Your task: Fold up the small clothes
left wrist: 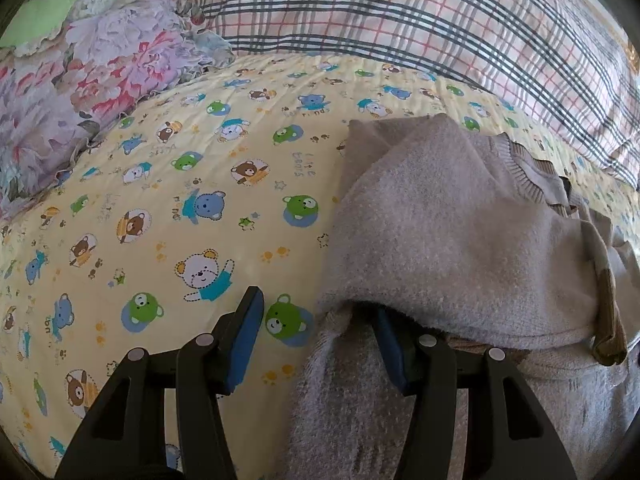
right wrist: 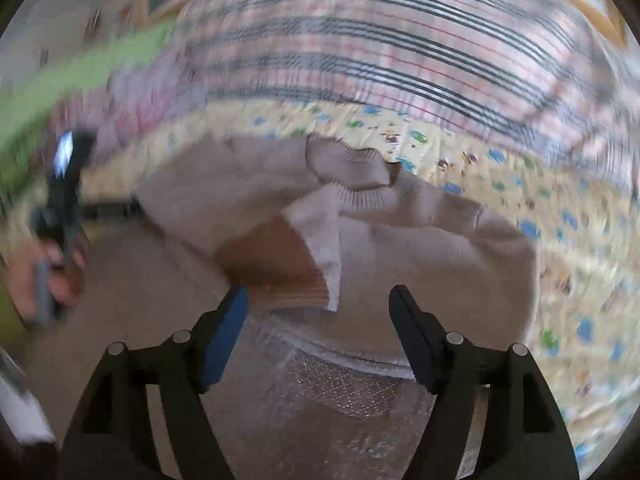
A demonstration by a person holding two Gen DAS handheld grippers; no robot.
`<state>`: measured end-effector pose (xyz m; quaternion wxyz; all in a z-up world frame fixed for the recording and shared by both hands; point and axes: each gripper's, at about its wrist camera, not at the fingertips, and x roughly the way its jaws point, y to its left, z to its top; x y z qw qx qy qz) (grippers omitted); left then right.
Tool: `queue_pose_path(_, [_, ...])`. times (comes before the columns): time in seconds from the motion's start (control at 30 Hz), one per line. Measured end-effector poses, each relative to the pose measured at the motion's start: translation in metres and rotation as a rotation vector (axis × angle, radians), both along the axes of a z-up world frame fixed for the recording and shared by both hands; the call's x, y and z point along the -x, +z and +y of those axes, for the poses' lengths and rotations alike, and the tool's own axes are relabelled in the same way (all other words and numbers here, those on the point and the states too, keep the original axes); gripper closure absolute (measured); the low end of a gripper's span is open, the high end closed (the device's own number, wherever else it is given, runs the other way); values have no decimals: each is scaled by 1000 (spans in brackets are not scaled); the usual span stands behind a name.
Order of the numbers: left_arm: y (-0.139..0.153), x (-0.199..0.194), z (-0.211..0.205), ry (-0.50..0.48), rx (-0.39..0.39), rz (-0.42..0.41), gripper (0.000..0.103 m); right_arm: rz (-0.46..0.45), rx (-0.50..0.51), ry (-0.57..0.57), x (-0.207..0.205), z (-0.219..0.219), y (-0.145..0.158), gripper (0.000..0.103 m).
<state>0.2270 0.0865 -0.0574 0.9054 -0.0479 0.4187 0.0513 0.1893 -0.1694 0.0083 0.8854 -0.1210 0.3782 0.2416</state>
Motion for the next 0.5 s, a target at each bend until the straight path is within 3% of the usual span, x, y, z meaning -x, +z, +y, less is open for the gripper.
queue_pose_path(0.2, [-2, -3, -1, -4, 4, 4, 47, -81, 205, 166, 6, 27, -17, 30])
queue_pose_path(0.3, [-3, -4, -3, -8, -2, 7, 46, -96, 256, 231, 6, 41, -25, 40])
queue_pose_path(0.4, [-3, -6, -3, -10, -1, 7, 45, -88, 252, 246, -2, 51, -30, 73])
queue_pose_path(0.43, [-3, -6, -3, -10, -2, 7, 45, -74, 227, 242, -5, 52, -30, 91])
queue_pose_path(0.5, [-3, -6, -3, -9, -2, 5, 44, -39, 159, 214, -12, 49, -26, 96])
